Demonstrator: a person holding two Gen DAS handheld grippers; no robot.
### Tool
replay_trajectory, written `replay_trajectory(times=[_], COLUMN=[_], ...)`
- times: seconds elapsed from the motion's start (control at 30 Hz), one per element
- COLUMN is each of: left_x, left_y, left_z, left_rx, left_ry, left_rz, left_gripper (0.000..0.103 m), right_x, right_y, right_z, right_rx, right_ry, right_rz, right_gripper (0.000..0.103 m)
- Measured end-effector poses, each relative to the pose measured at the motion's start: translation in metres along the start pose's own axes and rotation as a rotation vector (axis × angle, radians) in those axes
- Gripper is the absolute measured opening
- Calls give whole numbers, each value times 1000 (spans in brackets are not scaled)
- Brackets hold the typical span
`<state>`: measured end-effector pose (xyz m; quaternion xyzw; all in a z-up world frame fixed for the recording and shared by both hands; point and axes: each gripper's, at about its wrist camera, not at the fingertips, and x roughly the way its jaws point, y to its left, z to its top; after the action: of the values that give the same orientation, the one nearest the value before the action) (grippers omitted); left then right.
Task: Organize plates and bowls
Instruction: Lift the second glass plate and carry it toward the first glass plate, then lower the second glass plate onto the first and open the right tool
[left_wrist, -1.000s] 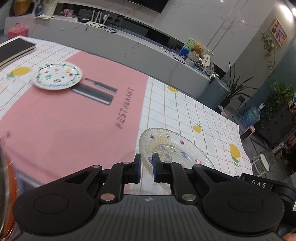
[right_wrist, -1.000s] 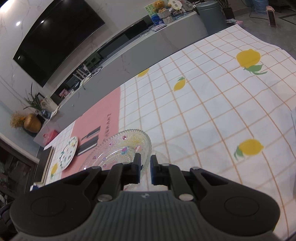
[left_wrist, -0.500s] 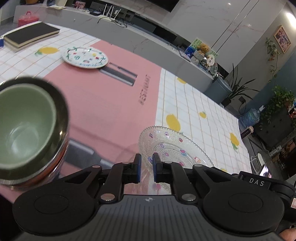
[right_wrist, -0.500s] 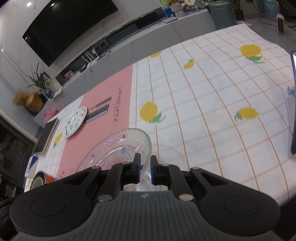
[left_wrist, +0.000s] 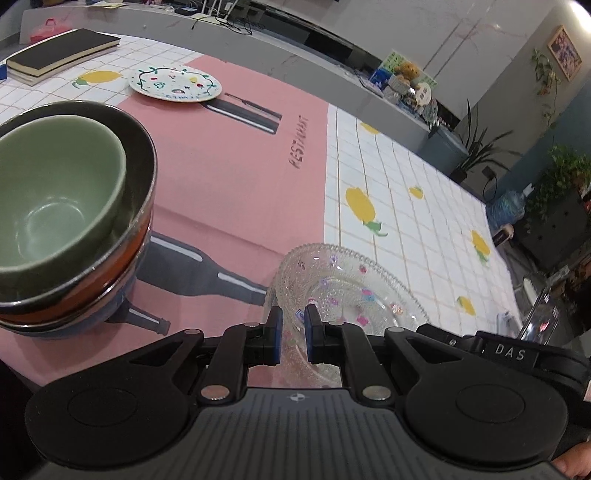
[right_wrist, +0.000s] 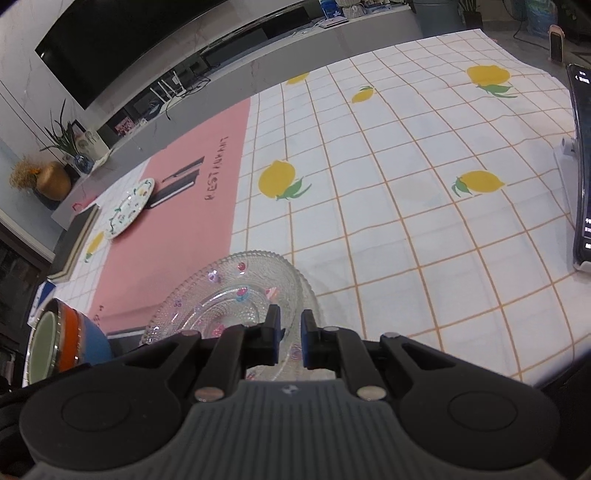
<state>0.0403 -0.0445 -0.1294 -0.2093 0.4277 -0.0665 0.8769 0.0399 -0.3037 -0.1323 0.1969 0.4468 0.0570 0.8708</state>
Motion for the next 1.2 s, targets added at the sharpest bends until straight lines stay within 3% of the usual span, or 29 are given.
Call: replay_trajectory(times=[0.6, 0.97, 1.2], left_x=[7, 6, 2], left_y=[-15, -17, -18], left_z=[-9, -10, -8], left_rx=[146, 169, 169], left_ry=[36, 41, 29], left_rz=[103, 120, 150], left_gripper=[9, 9, 12], right_x=[7, 5, -3], right_y=[12, 16, 19], right_z=[-12, -15, -12], right_rx=[-137, -165, -170], right_ry=[10, 2, -25], right_rz=[-107, -120, -124], right_gripper=[8, 8, 14])
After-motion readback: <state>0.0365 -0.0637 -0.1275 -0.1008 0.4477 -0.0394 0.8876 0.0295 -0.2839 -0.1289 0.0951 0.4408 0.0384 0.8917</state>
